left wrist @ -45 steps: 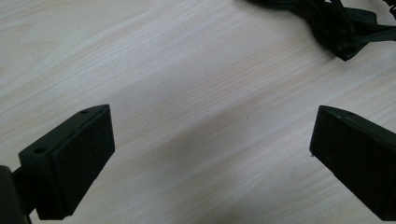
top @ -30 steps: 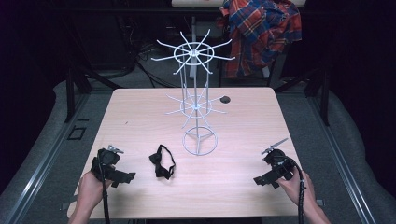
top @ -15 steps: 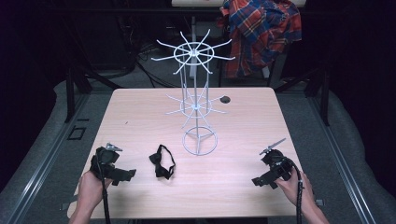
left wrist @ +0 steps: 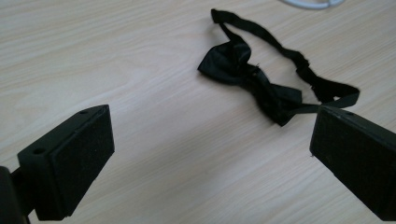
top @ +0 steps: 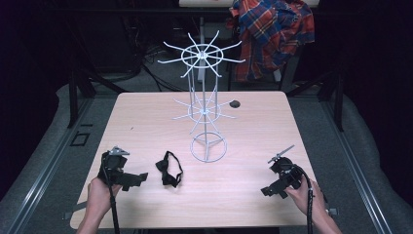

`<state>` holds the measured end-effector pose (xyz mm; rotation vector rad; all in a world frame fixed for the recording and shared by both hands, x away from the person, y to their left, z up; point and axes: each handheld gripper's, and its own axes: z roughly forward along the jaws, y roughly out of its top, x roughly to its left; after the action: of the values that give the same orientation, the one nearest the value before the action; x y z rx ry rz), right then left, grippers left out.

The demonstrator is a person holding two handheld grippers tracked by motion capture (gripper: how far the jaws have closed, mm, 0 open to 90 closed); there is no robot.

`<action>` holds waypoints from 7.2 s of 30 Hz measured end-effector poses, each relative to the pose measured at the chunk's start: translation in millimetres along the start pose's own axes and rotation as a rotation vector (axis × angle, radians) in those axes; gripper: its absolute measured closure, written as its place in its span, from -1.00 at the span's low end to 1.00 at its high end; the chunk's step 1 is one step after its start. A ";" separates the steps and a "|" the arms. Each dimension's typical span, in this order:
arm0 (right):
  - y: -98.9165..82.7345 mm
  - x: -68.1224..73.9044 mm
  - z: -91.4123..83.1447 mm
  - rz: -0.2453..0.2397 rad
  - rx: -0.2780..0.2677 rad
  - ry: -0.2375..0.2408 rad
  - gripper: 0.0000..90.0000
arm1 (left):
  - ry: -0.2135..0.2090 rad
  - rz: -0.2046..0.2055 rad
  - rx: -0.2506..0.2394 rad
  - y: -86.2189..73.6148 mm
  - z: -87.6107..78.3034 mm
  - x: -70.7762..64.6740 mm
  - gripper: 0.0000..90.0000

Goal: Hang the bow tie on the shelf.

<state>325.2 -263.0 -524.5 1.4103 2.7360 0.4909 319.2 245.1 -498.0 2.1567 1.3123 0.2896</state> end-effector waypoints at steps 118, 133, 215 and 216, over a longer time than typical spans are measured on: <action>-1.4 1.8 10.9 -0.002 0.068 -0.023 -0.87 | 0.112 0.190 0.166 46.1 65.3 -34.1 0.66; 1.0 -0.4 7.6 -0.041 0.119 -0.028 -0.84 | 0.107 0.180 0.127 48.6 55.4 -31.2 0.66; -4.3 3.7 7.2 -0.020 0.088 -0.016 -0.85 | 0.049 0.149 -0.192 89.2 -30.1 -33.2 0.66; -4.6 4.1 7.8 -0.011 0.079 -0.011 -0.85 | 0.049 0.147 -0.197 89.0 -30.9 -33.0 0.66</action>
<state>320.4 -260.1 -532.7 1.4091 2.7826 0.3774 354.0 198.0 -417.2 2.0917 1.1034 0.5122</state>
